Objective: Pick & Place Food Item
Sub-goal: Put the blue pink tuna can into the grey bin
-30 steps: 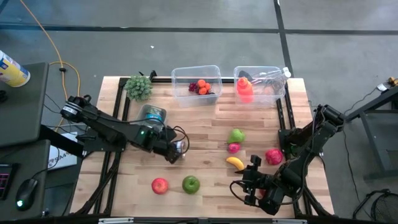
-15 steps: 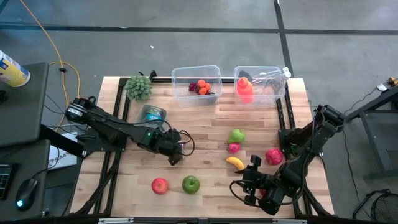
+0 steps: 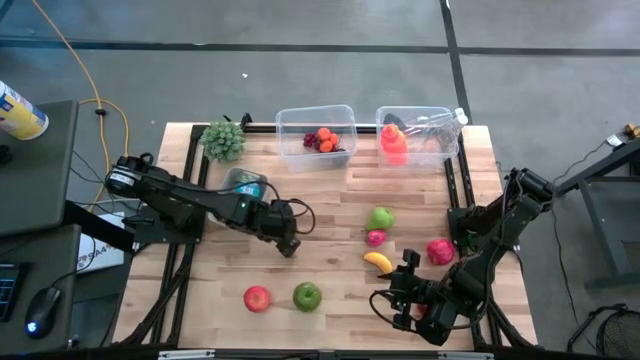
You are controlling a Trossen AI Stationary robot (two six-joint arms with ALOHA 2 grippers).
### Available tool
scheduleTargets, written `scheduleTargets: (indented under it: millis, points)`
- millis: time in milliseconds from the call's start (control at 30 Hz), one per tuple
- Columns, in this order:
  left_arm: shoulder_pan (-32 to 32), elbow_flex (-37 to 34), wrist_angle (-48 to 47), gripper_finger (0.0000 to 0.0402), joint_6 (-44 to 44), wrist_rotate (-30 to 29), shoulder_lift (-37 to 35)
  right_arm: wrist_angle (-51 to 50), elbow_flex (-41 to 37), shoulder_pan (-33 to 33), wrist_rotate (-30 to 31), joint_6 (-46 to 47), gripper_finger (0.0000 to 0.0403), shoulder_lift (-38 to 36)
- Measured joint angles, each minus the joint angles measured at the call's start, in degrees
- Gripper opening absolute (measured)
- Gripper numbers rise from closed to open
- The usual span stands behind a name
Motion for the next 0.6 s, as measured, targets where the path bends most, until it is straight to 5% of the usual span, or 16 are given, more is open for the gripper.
scheduleTargets:
  millis: [600]
  points:
    - [-0.4, 0.0, 2.1, 0.023, -4.5, -0.5, 1.2, 0.0, 0.0, 0.0, 0.0, 0.0, 0.0149, 0.0]
